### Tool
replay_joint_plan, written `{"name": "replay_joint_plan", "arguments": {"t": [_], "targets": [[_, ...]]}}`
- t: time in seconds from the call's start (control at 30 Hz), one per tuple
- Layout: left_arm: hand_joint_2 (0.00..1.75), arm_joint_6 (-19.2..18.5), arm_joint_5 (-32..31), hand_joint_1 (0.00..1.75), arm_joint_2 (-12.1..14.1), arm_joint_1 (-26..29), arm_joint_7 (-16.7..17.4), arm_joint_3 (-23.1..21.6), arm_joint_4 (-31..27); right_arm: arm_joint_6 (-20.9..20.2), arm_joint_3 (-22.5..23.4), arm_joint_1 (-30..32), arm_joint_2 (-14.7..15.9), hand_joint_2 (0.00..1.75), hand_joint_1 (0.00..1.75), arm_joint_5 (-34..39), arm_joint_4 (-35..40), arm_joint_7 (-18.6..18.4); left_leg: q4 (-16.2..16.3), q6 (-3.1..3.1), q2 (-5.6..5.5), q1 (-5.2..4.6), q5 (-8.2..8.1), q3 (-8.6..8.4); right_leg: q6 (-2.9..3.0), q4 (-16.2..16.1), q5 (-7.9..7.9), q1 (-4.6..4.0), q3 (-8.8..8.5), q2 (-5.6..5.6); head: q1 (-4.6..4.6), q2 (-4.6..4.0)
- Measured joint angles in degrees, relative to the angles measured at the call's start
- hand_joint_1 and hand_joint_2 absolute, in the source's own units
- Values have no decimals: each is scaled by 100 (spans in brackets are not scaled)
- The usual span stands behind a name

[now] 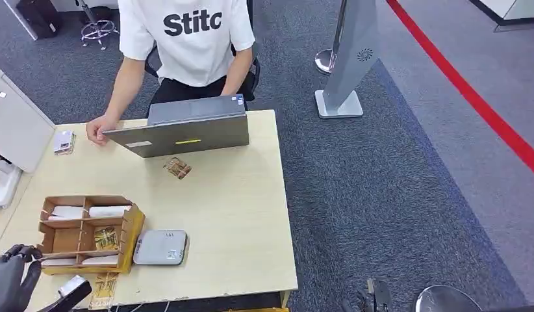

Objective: Pass the card to the sensor for recognition and then transmit it.

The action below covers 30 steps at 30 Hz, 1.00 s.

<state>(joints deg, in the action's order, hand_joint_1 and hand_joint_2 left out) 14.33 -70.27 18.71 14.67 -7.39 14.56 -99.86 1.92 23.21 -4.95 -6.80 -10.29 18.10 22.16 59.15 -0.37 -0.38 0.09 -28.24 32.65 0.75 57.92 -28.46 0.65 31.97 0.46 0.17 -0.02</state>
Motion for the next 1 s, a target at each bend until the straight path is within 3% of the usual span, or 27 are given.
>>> {"name": "replay_joint_plan", "arguments": {"t": [0.27,0.47,0.57,0.73,1.0], "targets": [[175,130,208,175,282,-265,24,39,-272,0,4,4,0,175,0,0,0,46,1,0,0,0,1,-1,1,0,1,0,3,2,2,0],[175,-109,475,175,651,-1236,349,101,-313,-26,4,-6,0,175,0,-35,0,68,1,1,-27,1,13,3,6,2,7,-2,-3,-22,-2,0],[175,-256,505,175,861,-1786,472,98,-134,-24,4,-10,0,175,0,-35,0,66,0,-4,-25,1,20,3,9,3,12,-3,-1,-17,0,2],[175,-802,645,175,1180,-2731,713,70,433,-46,4,-38,-2,175,0,-50,0,39,1,-8,-24,2,23,3,10,3,14,-3,1,-14,0,0],[175,-865,525,175,1353,-3421,828,-135,1108,-26,0,-102,-37,175,0,-101,2,-22,1,-8,-13,0,22,4,10,2,14,-2,4,0,2,0]]}}
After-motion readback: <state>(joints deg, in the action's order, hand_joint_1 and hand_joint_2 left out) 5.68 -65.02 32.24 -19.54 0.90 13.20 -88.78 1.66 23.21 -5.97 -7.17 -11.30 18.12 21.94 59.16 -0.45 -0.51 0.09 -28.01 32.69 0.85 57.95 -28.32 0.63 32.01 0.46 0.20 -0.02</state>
